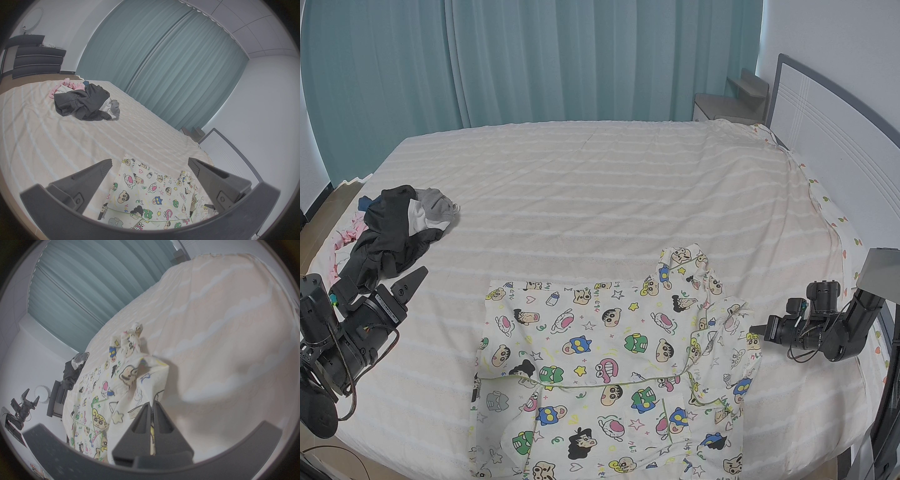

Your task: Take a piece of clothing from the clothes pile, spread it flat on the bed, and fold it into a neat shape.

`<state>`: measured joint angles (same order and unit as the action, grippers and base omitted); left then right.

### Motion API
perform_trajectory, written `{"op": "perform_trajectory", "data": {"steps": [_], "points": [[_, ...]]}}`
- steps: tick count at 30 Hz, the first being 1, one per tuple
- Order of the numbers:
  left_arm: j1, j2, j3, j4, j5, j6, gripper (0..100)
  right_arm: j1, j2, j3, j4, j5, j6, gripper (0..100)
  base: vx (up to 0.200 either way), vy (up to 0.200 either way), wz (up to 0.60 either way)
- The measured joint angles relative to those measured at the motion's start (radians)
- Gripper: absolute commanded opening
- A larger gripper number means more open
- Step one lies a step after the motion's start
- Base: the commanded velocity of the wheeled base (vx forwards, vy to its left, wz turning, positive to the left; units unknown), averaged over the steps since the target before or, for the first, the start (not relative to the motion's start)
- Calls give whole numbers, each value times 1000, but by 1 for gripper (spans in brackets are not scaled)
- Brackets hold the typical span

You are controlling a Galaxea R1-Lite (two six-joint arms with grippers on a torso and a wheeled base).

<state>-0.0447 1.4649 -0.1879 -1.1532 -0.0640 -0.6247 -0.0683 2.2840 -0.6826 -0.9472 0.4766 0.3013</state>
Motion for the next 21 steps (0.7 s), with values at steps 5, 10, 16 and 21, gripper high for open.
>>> {"op": "perform_trajectory", "data": {"steps": [5,10,16,21], "points": [[0,0,-1,-1,1,0,100,-32,-19,-12,0,-4,-7,0,0,0,0],[0,-1,-1,-1,1,0,100,-49,-27,-30,2,-6,-9,0,0,0,0],[0,-2,-1,-1,1,0,100,-61,-28,-46,12,-11,-16,0,0,0,0],[0,-3,-1,-1,1,0,100,-85,-28,-66,18,-13,-19,0,0,0,0]]}}
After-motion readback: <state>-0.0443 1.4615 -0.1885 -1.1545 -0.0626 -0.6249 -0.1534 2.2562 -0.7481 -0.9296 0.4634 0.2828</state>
